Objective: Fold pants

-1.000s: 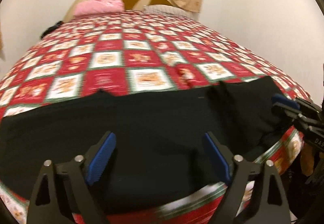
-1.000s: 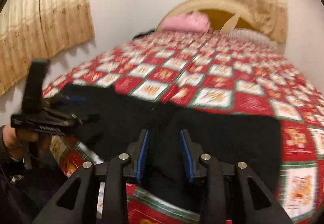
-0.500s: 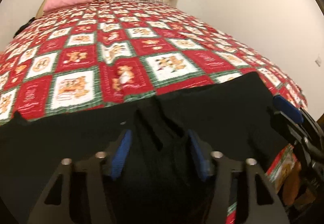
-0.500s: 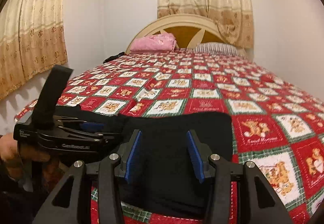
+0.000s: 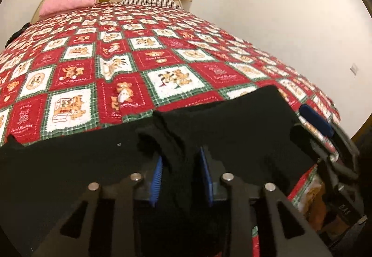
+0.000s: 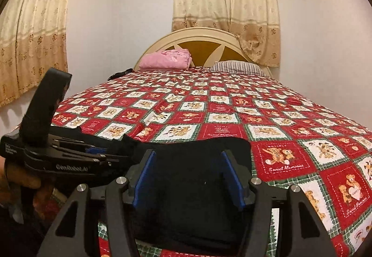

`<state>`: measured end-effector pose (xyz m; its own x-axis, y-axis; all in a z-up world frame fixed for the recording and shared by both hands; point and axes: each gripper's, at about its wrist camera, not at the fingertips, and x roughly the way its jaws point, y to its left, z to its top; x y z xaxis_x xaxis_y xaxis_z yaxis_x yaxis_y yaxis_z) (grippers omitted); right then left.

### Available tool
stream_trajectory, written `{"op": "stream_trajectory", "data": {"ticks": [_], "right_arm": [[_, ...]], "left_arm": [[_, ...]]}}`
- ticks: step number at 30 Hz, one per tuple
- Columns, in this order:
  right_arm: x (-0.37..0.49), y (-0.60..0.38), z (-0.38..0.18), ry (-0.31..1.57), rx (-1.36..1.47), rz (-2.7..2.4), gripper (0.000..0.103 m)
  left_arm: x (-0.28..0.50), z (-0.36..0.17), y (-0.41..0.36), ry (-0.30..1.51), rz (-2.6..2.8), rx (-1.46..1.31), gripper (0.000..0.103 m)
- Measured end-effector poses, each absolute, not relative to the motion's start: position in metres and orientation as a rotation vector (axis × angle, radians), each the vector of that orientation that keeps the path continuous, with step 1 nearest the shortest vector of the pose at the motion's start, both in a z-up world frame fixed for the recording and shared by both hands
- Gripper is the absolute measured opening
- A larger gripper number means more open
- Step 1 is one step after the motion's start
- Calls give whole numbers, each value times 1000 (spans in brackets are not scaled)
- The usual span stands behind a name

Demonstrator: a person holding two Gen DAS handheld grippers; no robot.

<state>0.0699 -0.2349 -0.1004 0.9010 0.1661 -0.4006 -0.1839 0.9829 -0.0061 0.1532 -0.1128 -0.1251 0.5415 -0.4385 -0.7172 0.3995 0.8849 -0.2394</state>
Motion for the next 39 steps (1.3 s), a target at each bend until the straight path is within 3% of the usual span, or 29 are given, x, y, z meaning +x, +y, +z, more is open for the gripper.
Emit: {"op": "stream_trajectory", "data": {"ticks": [1, 2, 8, 14, 28, 31, 37, 39], "right_arm": [[70, -235, -101, 410, -47, 180, 60], [70, -235, -101, 408, -48, 179, 60], [63, -236, -95, 351, -50, 170, 60], [61, -221, -99, 363, -93, 248, 66], [54, -177, -123, 433, -257, 393, 66], [74, -175, -140, 592, -257, 376, 66], [72, -172, -137, 587, -278, 364, 67], [70, -173, -128, 574, -250, 355, 67]], "left_arm": [[155, -128, -112, 873, -496, -52, 28], [157, -129, -110, 877, -495, -68, 15], [148, -110, -89, 842, -528, -110, 13], [140, -95, -42, 816, -445, -123, 13], [134, -120, 15, 848, -343, -172, 13], [140, -134, 17, 865, -323, -168, 13], [135, -140, 12, 836, -290, -107, 23], [131, -138, 11, 827, -289, -91, 33]]}}
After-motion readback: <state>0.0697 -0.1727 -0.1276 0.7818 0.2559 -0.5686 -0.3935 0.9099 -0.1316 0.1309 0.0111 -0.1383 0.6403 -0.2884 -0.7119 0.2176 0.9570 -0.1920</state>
